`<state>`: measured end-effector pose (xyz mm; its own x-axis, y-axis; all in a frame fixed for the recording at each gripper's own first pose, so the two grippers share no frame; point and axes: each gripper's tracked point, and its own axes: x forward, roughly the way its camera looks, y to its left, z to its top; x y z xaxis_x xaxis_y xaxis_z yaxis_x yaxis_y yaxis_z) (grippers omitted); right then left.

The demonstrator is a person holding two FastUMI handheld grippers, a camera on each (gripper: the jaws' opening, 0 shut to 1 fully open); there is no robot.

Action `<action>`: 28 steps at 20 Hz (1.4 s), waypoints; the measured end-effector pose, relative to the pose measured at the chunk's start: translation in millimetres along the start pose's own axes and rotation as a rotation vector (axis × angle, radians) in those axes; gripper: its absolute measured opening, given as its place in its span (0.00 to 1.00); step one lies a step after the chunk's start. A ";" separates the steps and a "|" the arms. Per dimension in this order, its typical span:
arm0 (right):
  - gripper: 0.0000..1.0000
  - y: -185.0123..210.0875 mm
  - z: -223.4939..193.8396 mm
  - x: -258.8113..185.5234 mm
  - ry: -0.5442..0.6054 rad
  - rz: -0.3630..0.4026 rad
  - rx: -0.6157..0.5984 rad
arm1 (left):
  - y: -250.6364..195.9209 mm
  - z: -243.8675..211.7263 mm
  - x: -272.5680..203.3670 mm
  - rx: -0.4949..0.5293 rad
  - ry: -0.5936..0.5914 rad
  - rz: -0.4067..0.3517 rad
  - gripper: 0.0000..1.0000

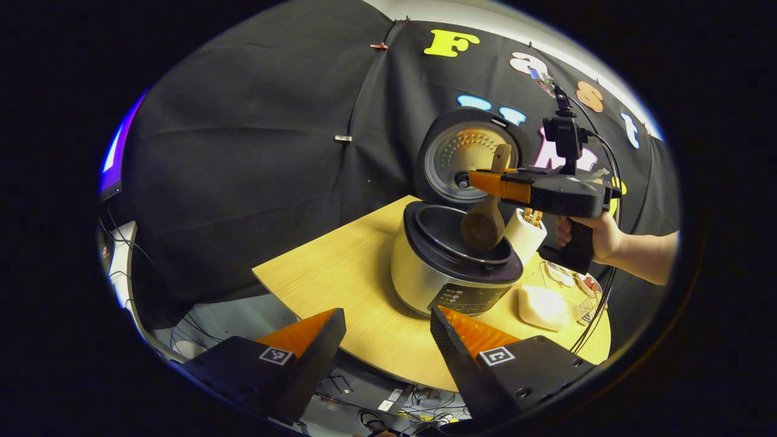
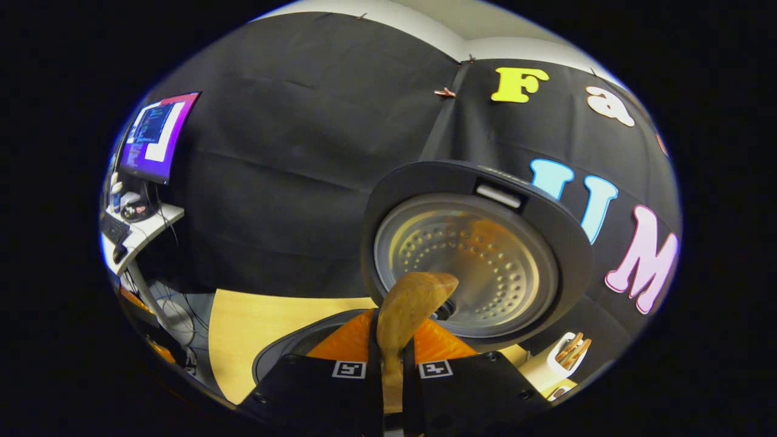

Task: Close the left gripper, press the button to open the rice cooker; take a wooden spoon from the chopstick holder with the right hand, scoop a spoonful of rice and pour it into the rice cooker, then put the wooden spoon back into the chopstick holder.

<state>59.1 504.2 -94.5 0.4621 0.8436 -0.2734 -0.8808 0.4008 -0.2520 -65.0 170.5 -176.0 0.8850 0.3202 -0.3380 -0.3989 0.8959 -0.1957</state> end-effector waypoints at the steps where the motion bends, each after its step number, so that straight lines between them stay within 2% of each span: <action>1: 0.17 -2.1 7.5 -6.3 -0.017 -0.011 0.041 | -1.2 0.9 0.0 0.005 -0.004 -0.005 0.96; 6: 0.17 -37.4 46.1 -44.0 -0.107 -0.094 0.211 | -23.8 14.6 2.3 -0.005 -0.035 -0.054 0.96; 13: 0.17 -133.2 42.5 -126.5 -0.139 -0.284 0.409 | -67.6 41.2 4.2 0.059 -0.077 -0.126 0.96; 18: 0.17 -222.1 10.4 -202.4 -0.157 -0.481 0.512 | -107.0 56.8 3.8 0.056 -0.095 -0.173 0.95; 21: 0.16 -267.9 -26.5 -248.6 -0.117 -0.591 0.575 | -124.1 65.6 6.7 0.076 -0.107 -0.185 0.95; 22: 0.16 -287.9 -57.7 -258.5 -0.110 -0.630 0.583 | -129.6 67.6 8.0 0.077 -0.105 -0.189 0.95; 24: 0.16 -311.1 -77.4 -292.6 -0.097 -0.704 0.609 | -142.1 68.2 10.4 0.080 -0.092 -0.210 0.95; 28: 0.17 -351.4 -110.9 -344.5 -0.100 -0.825 0.689 | -160.0 80.6 7.7 0.128 -0.111 -0.199 0.95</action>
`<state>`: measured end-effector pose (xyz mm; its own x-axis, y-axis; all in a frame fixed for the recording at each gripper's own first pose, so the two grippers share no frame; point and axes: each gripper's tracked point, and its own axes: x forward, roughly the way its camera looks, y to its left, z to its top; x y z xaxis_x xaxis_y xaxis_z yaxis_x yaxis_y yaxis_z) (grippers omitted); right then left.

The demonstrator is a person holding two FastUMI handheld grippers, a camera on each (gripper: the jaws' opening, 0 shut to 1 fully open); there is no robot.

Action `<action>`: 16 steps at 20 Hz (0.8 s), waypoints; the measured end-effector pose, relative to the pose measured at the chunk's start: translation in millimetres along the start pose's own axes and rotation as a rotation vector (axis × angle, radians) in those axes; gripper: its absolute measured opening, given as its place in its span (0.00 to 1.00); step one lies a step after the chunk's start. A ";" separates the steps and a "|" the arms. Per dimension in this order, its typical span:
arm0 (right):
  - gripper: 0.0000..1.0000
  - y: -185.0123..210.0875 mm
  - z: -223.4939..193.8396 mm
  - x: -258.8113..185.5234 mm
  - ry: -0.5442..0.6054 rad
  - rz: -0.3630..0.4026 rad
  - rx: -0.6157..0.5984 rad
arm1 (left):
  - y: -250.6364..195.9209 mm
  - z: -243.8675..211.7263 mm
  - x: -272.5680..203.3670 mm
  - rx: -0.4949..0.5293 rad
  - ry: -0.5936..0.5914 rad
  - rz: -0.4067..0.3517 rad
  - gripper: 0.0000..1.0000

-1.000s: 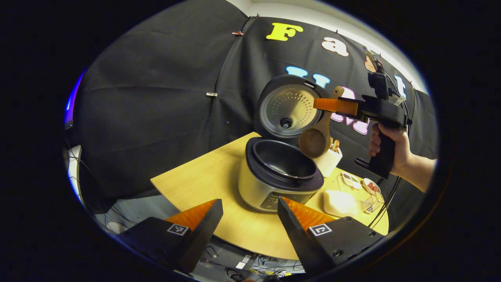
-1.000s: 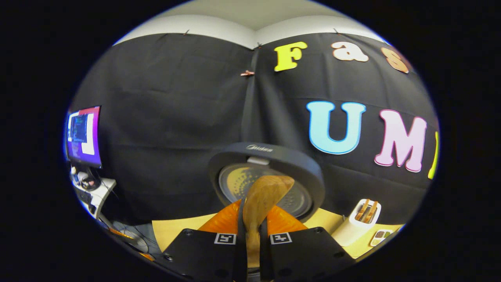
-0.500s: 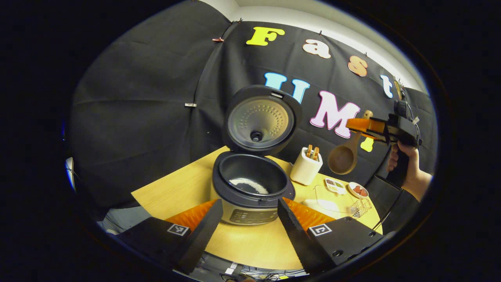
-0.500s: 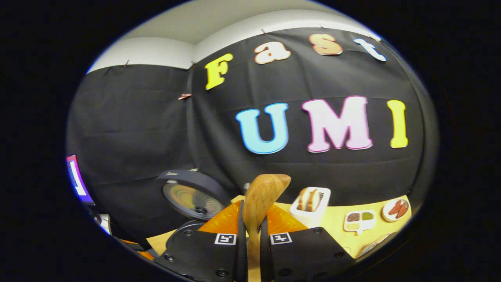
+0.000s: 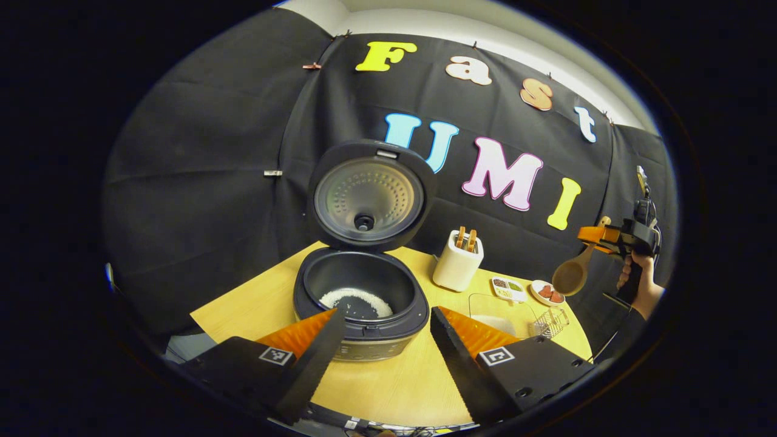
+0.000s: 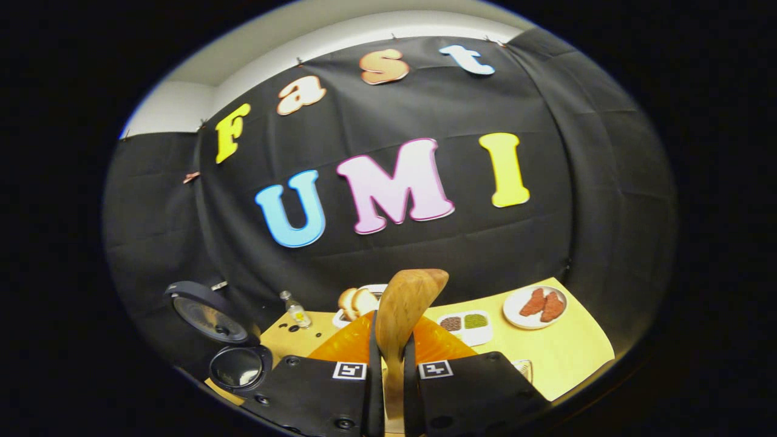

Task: Close the left gripper, press the button to open the rice cooker; take a wooden spoon from the chopstick holder with the right hand, scoop a spoonful of rice and pour it into the rice cooker, then put the wooden spoon back into the chopstick holder.

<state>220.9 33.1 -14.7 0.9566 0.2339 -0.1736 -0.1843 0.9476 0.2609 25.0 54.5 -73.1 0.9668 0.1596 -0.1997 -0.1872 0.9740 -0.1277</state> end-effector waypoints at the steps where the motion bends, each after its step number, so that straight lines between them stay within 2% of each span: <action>1: 0.16 -18.4 0.5 0.4 -0.001 -0.029 0.022 | -6.0 2.5 0.3 0.005 0.000 0.000 0.95; 5: 0.17 -99.0 -3.1 0.4 0.011 -0.175 0.177 | -38.8 17.3 1.6 0.011 -0.009 -0.029 0.95; 6: 0.17 -116.0 10.9 -9.8 0.010 -0.216 0.216 | -45.6 20.7 2.0 0.020 -0.011 -0.034 0.95; 7: 0.17 -135.8 6.9 -10.1 0.013 -0.258 0.255 | -52.8 23.3 2.2 0.025 -0.014 -0.036 0.92; 9: 0.17 -170.2 -3.0 -10.1 0.021 -0.320 0.324 | -67.4 27.0 0.1 0.021 -0.022 -0.033 0.95; 13: 0.17 -206.4 -24.1 1.5 0.054 -0.348 0.418 | -94.9 17.6 -3.8 0.016 -0.006 -0.021 0.95; 16: 0.17 -214.1 -46.3 15.3 0.094 -0.339 0.432 | -105.6 6.1 -2.9 -0.055 0.015 -0.003 0.95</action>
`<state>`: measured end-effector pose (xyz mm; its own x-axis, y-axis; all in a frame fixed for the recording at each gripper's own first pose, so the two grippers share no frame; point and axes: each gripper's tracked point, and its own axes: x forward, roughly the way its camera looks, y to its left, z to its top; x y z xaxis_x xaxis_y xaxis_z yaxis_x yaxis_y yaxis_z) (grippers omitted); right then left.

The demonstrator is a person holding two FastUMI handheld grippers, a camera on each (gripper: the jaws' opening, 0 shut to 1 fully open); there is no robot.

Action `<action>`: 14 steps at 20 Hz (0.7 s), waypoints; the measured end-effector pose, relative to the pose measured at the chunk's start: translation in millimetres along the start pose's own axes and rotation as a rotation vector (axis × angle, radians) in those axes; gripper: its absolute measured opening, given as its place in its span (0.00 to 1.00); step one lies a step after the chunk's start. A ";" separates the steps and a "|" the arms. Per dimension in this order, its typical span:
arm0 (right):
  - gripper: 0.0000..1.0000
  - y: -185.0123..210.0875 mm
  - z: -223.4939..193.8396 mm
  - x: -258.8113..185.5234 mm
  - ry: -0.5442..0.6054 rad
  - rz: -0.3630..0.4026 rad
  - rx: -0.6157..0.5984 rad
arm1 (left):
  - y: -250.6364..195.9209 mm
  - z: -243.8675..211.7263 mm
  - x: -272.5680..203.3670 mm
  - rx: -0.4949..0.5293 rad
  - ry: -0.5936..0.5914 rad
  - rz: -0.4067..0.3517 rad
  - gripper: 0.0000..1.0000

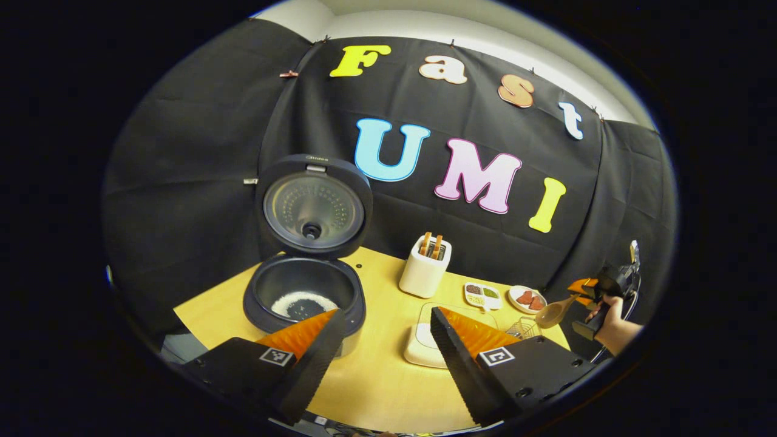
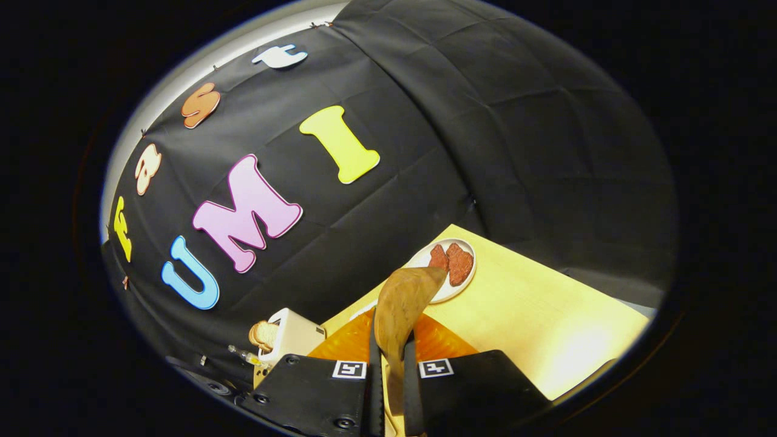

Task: Close the left gripper, press the button to open the rice cooker; take a wooden spoon from the chopstick holder with the right hand, scoop a spoonful of rice and pour it into the rice cooker, then put the wooden spoon back into the chopstick holder.

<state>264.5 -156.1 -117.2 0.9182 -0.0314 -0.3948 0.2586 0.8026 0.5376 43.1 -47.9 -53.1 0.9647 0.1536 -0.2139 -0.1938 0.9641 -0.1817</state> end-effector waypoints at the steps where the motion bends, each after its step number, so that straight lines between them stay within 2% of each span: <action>1: 0.17 -2.7 -5.0 5.9 0.009 0.001 -0.001 | -0.6 -3.3 -0.1 -0.027 0.003 0.016 0.95; 3: 0.17 -10.3 -16.2 18.4 0.023 -0.008 -0.017 | -2.0 -5.3 -5.1 -0.051 -0.002 0.050 0.95; 7: 0.17 -19.1 -38.4 32.8 0.064 -0.027 -0.019 | 0.2 -9.0 -20.8 -0.038 -0.010 0.096 0.95; 9: 0.17 -23.6 -52.3 37.0 0.086 -0.031 -0.061 | 5.0 -11.4 -28.0 -0.042 -0.013 0.121 0.95; 10: 0.12 -24.0 -56.9 38.9 0.091 -0.031 -0.090 | 7.5 -12.0 -30.9 -0.050 -0.015 0.134 0.95; 11: 0.17 -24.4 -61.5 40.3 0.098 -0.031 -0.111 | 10.4 -12.5 -32.3 -0.057 -0.015 0.145 0.95; 12: 0.12 -23.2 -67.5 39.8 0.111 -0.027 -0.121 | 13.7 -11.0 -33.7 -0.061 -0.017 0.154 0.95; 13: 0.19 -23.1 -73.4 38.6 0.127 -0.024 -0.124 | 16.0 -8.4 -33.5 -0.059 -0.022 0.164 0.95; 14: 0.15 -23.0 -77.8 36.9 0.138 -0.024 -0.124 | 19.3 -3.5 -32.5 -0.051 -0.030 0.173 0.95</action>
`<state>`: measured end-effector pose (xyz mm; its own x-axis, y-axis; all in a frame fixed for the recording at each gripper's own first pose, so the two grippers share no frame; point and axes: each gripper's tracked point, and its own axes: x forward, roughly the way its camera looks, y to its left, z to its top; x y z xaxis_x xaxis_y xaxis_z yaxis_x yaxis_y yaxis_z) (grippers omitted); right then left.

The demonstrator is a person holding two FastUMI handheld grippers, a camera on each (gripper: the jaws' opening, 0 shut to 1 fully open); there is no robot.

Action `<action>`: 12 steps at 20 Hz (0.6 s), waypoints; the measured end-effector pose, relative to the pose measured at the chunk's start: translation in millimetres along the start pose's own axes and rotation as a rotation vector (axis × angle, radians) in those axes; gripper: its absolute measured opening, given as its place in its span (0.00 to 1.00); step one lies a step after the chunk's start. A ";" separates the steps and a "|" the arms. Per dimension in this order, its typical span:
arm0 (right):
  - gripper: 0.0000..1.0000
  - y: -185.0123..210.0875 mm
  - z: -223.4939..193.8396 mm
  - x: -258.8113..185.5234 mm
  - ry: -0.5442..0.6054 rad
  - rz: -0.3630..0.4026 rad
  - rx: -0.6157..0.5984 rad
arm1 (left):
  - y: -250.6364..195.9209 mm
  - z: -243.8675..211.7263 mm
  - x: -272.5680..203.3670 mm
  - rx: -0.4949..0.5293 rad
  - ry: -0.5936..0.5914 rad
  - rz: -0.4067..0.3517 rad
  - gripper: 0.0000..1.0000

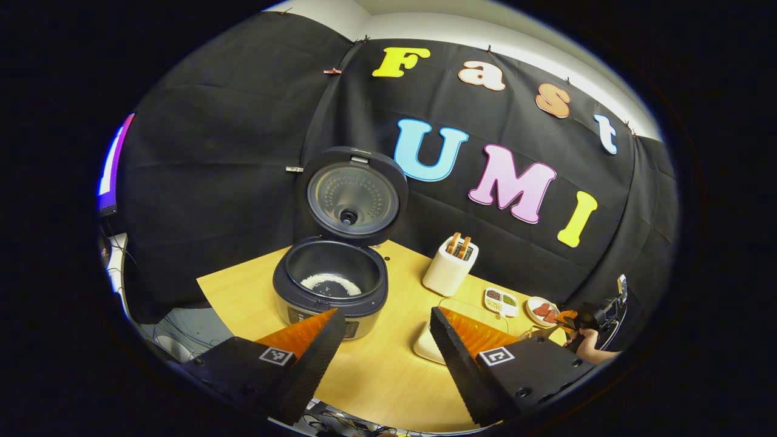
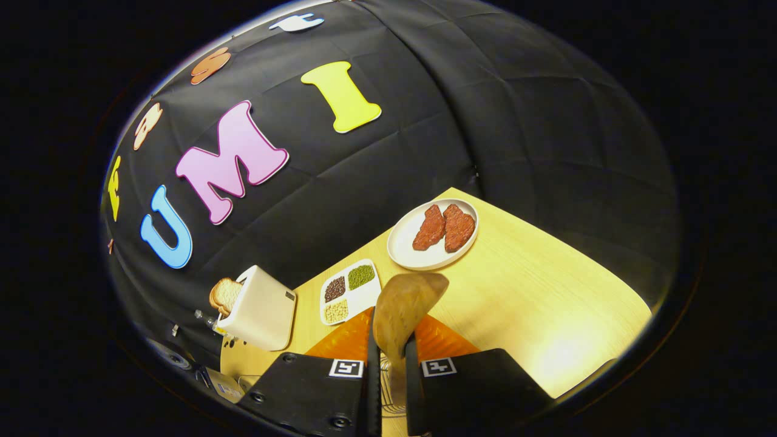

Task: Close the left gripper, press the button to open the rice cooker; take a wooden spoon from the chopstick holder with the right hand, scoop a spoonful of rice and pour it into the rice cooker, then put the wooden spoon back into the chopstick holder.

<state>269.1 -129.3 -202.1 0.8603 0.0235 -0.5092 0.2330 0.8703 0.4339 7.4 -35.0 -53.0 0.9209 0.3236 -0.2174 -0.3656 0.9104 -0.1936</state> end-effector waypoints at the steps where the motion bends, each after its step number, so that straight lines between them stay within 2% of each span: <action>1: 0.22 1.5 -0.4 -1.8 0.000 0.013 -0.003 | 2.5 5.2 1.5 0.010 -0.012 0.005 0.95; 2: 0.23 4.4 0.0 -5.1 -0.006 0.025 -0.015 | 4.0 12.8 4.2 0.021 -0.026 0.004 0.95; 3: 0.28 5.6 0.4 -8.4 -0.014 0.029 -0.032 | 5.4 20.3 7.3 0.033 -0.042 0.004 0.95; 6: 0.67 3.1 2.2 -19.5 -0.030 0.023 -0.086 | 15.8 53.1 17.7 0.063 -0.105 0.020 0.95; 7: 0.96 2.8 2.9 -26.2 -0.037 0.020 -0.098 | 19.6 65.2 21.4 0.078 -0.130 0.027 0.95; 10: 0.99 -0.2 5.8 -52.9 -0.071 -0.007 -0.131 | 35.5 100.0 32.2 0.173 -0.207 0.073 0.95; 12: 0.99 2.8 9.1 -76.1 -0.120 -0.017 -0.173 | 37.7 125.7 35.8 0.192 -0.272 0.080 0.95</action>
<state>208.4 -133.2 -155.4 0.9071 -0.0412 -0.4188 0.1753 0.9417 0.2871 43.6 43.3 52.2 0.9020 0.4296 0.0432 -0.4301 0.9028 0.0031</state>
